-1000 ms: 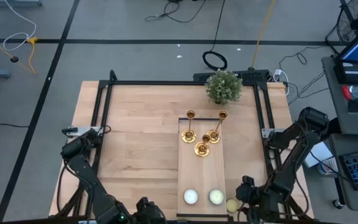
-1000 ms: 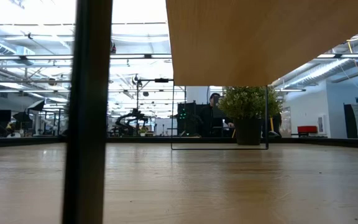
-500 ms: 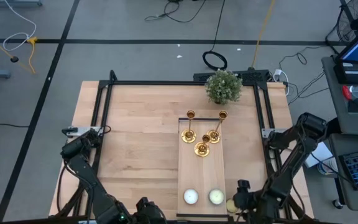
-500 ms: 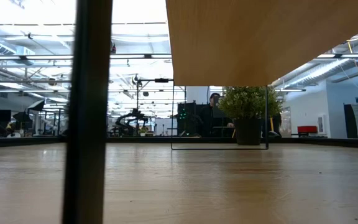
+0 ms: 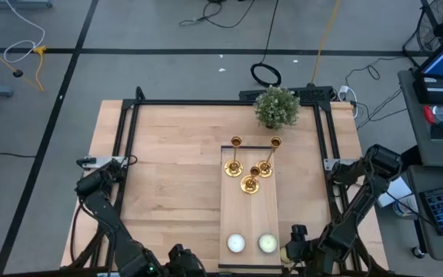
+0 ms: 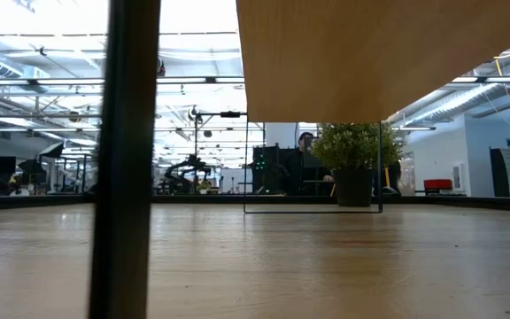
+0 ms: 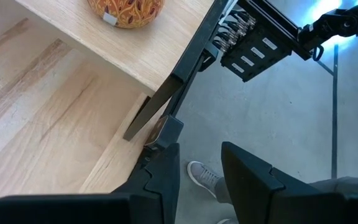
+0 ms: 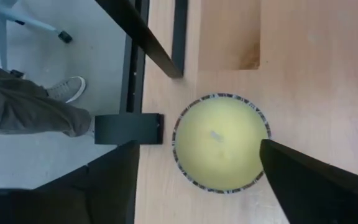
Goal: Pick & Place candle stick holders
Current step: Put the red patterned scented candle on the shelf
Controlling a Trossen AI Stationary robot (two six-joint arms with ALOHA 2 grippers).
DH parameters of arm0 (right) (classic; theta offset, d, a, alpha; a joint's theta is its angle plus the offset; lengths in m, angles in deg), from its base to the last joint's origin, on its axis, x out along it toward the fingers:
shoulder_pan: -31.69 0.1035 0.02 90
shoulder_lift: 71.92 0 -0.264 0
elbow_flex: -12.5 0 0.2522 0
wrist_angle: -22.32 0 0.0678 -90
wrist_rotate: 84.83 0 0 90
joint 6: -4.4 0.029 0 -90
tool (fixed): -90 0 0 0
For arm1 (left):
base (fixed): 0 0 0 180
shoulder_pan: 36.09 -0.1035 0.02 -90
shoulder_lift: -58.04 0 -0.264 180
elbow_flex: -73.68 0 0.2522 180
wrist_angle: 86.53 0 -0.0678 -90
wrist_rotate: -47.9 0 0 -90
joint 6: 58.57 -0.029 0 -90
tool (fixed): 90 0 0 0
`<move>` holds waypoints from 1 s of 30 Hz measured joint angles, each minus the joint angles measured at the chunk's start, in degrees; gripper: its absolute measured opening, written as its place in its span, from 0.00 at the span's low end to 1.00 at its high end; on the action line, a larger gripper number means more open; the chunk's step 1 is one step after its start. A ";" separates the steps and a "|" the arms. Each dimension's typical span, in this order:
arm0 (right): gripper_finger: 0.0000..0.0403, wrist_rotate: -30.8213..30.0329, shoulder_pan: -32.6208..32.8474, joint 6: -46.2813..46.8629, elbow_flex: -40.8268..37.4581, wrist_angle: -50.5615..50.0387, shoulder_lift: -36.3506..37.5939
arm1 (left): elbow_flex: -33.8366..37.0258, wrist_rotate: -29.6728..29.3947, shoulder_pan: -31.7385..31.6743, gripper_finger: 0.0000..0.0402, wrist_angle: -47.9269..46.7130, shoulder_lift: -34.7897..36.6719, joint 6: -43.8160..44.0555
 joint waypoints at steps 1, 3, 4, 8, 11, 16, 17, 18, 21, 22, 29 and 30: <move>0.84 -0.10 0.00 0.02 0.00 0.14 0.02 | 0.00 0.00 0.00 0.30 0.01 0.00 0.02; 0.88 0.81 -0.03 -0.97 0.00 0.13 0.11 | 0.00 -0.02 0.00 0.30 0.02 0.00 0.09; 0.89 1.39 -0.19 -1.31 0.00 0.19 0.13 | 0.00 -0.02 0.00 0.30 0.02 0.00 0.09; 0.90 1.25 -0.48 -1.36 0.02 0.16 0.11 | 0.00 -0.02 0.00 0.30 0.02 0.00 0.15; 0.88 1.21 -0.48 -1.36 0.00 0.07 0.13 | 0.00 -0.03 0.00 0.30 0.03 0.00 0.15; 0.84 1.15 -0.46 -1.57 0.00 -0.10 0.13 | 0.00 -0.04 0.00 0.30 0.04 0.00 0.13; 0.84 0.90 -0.46 -1.58 0.02 -0.35 0.13 | 0.00 -0.02 0.00 0.30 0.04 0.00 0.13; 0.84 0.16 -0.46 -1.72 0.02 -0.49 0.13 | 0.00 -0.03 0.00 0.30 0.04 0.00 0.11; 0.84 -1.73 -0.46 -2.52 0.00 -0.36 0.13 | 0.00 -0.02 0.00 0.30 0.04 0.00 0.09; 0.84 -1.83 -0.47 -2.64 0.00 -0.39 0.13 | 0.00 -0.03 0.00 0.30 0.02 0.00 0.09; 0.84 -1.67 -0.46 -2.91 0.01 -0.39 0.13 | 0.00 -0.02 0.00 0.30 0.02 0.00 -0.11; 0.84 -1.79 -0.46 -3.11 0.00 -0.39 0.13 | 0.00 -0.02 0.00 0.30 0.04 0.00 -0.19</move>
